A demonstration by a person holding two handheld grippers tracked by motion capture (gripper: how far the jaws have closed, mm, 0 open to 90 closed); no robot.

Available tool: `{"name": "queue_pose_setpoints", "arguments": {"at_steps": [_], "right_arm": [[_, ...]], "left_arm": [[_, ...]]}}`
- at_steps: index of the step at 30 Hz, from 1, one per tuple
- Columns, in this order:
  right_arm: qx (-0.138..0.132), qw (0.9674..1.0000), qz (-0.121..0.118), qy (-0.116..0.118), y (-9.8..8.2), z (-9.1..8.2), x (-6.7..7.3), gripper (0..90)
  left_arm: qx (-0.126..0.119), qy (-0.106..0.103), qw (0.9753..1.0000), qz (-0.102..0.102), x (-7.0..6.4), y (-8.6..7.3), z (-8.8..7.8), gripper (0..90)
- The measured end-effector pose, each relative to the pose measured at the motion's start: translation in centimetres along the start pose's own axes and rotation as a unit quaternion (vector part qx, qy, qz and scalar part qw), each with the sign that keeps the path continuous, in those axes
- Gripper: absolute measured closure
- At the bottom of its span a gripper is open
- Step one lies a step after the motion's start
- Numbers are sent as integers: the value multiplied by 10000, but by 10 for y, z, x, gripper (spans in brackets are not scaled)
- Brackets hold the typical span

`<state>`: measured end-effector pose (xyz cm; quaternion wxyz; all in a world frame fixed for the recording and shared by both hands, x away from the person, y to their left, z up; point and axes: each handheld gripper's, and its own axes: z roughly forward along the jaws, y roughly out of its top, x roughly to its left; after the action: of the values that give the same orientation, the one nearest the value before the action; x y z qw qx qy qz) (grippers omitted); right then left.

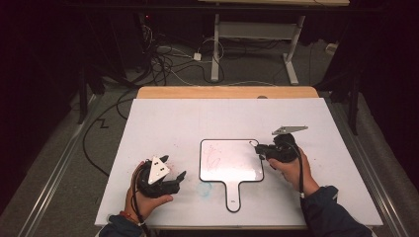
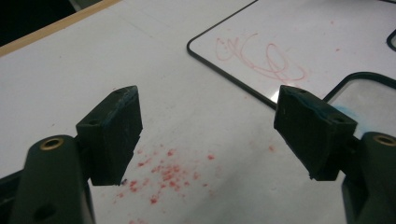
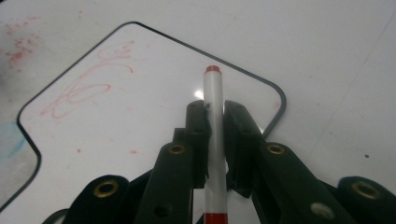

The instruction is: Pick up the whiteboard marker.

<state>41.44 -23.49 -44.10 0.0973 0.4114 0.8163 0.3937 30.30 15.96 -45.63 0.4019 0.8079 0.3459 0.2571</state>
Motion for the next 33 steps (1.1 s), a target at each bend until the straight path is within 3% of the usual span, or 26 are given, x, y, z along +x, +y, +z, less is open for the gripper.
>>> {"name": "queue_pose_setpoints", "arguments": {"at_steps": [4, 8, 12, 18, 23, 25, 29, 31, 33], "right_arm": [[-130, 9998, -101, 84, 2, -4, 6, 814], [-289, 9993, -191, 168, 3, -6, 11, 814], [-442, 9985, -176, 256, 4, -7, 18, 815], [-809, 9956, -230, 417, 7, -12, 30, 815], [-1093, 9917, -262, 620, 8, -15, 41, 815], [-1146, 9906, -272, 692, 8, -16, 46, 815], [-1251, 9880, -306, 850, 7, -17, 53, 815], [-1281, 9878, -340, 817, 6, -17, 55, 815], [-1297, 9876, -327, 817, 5, -17, 57, 815]], "left_arm": [[-91, -177, 9997, -146, -3, 7, 4, 233], [-199, -519, 9976, -418, -7, 18, 10, 241], [-296, -1032, 9919, -685, -18, 32, 21, 254], [-328, -1692, 9821, -764, -44, 58, 44, 264], [-299, -2043, 9752, -791, -64, 78, 64, 282], [-312, -2101, 9741, -775, -70, 83, 71, 295], [-340, -2310, 9676, -962, -75, 90, 83, 327], [-389, -2424, 9642, -999, -77, 92, 87, 368], [-388, -2450, 9633, -1028, -79, 94, 90, 413]]}}
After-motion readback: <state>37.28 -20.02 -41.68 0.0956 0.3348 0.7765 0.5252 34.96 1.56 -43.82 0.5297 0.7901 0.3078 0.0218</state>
